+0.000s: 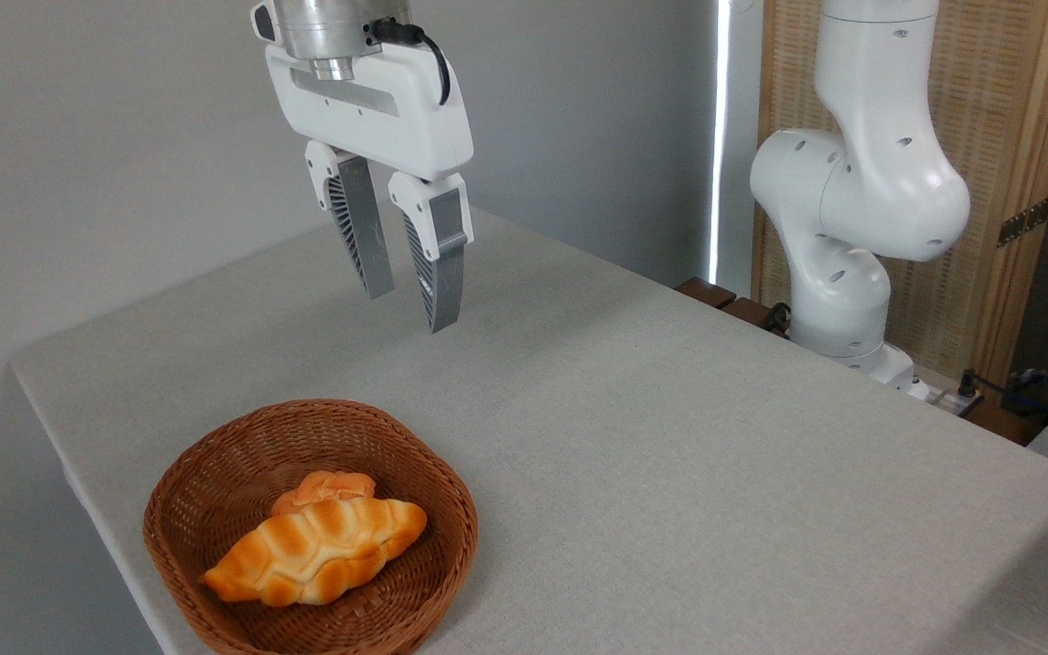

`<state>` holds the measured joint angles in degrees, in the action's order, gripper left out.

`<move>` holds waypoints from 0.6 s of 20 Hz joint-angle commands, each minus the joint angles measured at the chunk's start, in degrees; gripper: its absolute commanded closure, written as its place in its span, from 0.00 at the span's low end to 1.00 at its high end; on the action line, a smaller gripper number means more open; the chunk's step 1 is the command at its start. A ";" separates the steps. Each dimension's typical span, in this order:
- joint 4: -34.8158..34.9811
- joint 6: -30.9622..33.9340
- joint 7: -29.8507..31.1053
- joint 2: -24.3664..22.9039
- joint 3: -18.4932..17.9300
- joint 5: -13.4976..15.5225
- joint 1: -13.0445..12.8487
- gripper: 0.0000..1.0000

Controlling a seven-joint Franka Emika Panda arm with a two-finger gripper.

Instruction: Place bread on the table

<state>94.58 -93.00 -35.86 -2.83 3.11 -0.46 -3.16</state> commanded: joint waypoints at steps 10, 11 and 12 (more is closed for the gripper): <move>1.48 -1.48 0.09 -0.07 -0.48 -0.33 -0.35 0.00; 1.48 -1.48 0.18 -0.07 -0.56 -0.33 -0.35 0.00; 1.48 -1.57 0.18 -0.07 -0.48 -0.24 -0.44 0.00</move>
<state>95.00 -93.01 -35.86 -2.37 3.11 -0.46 -3.17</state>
